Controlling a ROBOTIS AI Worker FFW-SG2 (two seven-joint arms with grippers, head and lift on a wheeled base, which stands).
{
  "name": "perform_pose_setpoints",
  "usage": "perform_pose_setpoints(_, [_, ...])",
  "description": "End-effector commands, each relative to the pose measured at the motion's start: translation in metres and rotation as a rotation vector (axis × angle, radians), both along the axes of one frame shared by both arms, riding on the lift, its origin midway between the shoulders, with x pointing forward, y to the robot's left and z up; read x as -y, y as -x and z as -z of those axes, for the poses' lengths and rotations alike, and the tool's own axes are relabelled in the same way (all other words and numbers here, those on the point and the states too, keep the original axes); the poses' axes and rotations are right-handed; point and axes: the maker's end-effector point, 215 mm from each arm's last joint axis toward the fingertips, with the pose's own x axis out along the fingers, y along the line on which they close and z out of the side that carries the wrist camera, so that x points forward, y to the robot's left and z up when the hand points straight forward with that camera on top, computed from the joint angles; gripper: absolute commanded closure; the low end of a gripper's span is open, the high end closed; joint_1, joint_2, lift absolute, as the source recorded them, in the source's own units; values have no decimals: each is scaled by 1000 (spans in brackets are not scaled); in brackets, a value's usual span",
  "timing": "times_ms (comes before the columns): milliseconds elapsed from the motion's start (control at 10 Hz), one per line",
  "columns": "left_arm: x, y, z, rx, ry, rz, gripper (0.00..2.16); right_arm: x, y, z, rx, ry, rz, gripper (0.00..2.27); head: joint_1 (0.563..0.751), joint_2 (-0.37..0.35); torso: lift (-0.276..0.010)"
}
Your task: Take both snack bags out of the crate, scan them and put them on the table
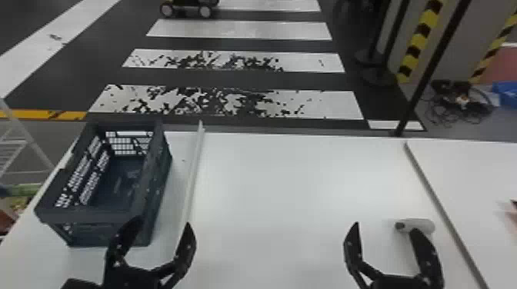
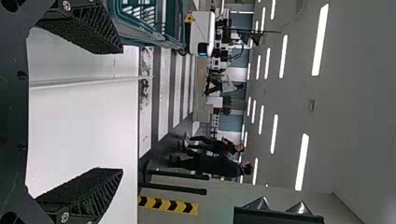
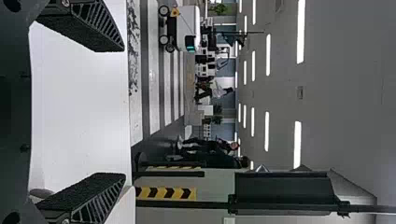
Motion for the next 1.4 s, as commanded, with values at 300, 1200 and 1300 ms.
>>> perform_pose_setpoints(300, [2,0,2,-8,-5,2,90,-2,-1,-3,4,-6,1,36,695,-3,-94])
perform_pose_setpoints(1200, [5,-3,-1,-3,-1,2,90,-4,-7,-5,8,-3,-3,43,695,-4,-94])
perform_pose_setpoints(1300, [4,-3,-1,-2,-2,0,90,-4,-8,-7,13,-4,-3,43,695,-4,-94])
